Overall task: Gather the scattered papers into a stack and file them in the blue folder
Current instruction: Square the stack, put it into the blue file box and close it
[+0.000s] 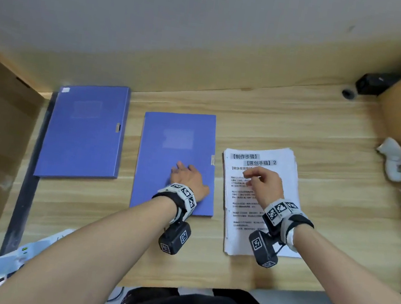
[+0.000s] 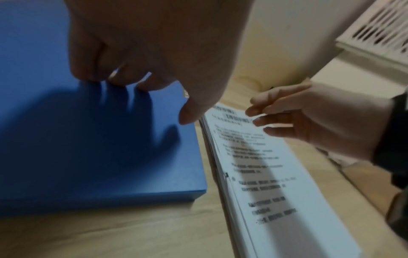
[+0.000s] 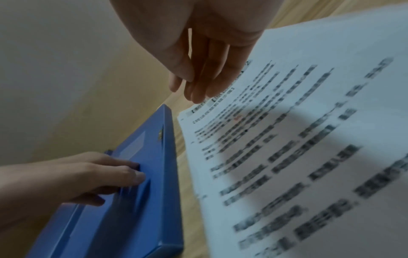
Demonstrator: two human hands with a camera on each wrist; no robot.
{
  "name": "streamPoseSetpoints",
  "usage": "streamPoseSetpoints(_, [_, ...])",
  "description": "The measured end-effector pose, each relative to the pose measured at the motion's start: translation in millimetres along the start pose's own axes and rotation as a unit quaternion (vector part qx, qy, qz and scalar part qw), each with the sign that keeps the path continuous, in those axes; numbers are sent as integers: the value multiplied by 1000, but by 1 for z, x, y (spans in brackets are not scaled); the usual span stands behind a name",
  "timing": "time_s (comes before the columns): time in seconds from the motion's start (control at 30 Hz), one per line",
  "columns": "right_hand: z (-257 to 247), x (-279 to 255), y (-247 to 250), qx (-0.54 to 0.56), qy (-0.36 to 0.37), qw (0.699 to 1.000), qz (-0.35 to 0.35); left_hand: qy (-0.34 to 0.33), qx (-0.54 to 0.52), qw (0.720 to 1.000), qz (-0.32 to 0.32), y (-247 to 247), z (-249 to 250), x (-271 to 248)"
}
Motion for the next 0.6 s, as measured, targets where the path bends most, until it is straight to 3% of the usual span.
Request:
streamPoseSetpoints(0.3, [28,15,16,8,-3,1000,-12,47,37,998,-34,-17,26,30])
streamPoseSetpoints(0.6, [10,22,22,-18,6,998,-55,88,-138,986,31,-2,17,23])
Point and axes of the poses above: each hand's wrist, its own x-axis towards the middle knuckle, its own y-axis out of the back of the hand, z = x × y, the point moved 1 cm from there along x, towards the middle knuckle, and after that the axes turned 1 degree about x, right-handed, at the moved point
